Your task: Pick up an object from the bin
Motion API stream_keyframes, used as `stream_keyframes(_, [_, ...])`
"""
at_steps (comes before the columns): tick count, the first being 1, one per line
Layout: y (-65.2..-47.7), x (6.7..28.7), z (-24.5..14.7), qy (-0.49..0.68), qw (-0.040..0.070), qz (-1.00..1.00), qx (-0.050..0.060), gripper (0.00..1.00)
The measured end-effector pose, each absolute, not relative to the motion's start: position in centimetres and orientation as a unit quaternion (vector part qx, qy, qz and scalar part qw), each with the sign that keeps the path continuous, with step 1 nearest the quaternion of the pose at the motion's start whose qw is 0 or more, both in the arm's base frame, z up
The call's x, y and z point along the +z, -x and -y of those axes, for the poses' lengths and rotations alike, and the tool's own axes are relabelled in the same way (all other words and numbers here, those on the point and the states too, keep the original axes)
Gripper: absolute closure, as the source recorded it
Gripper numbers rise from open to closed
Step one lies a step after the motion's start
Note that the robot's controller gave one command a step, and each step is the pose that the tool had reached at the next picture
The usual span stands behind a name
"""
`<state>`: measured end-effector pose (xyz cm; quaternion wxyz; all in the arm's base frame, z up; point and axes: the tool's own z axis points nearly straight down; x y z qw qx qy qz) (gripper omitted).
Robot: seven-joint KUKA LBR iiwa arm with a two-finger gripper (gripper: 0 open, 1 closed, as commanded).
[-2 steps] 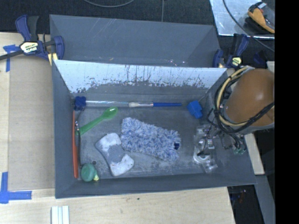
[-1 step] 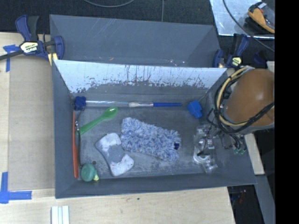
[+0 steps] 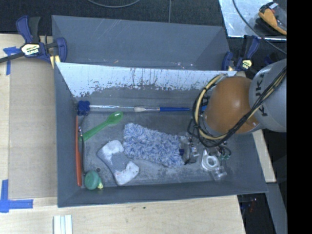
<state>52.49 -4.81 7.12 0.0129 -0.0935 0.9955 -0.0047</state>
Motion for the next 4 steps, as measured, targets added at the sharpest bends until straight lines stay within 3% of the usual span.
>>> stream_keyframes(1, [-52.5, 7.1, 4.8, 0.094, 0.013, -0.996, -0.005, 1.0])
stream_keyframes(2, [-53.6, 7.1, 5.1, 0.118, 0.016, -0.993, -0.006, 0.0])
stream_keyframes(3, [-53.8, 7.2, 5.1, 0.12, 0.018, -0.993, -0.006, 1.0])
stream_keyframes(4, [-53.8, 7.2, 5.1, 0.121, 0.018, -0.993, -0.006, 1.0])
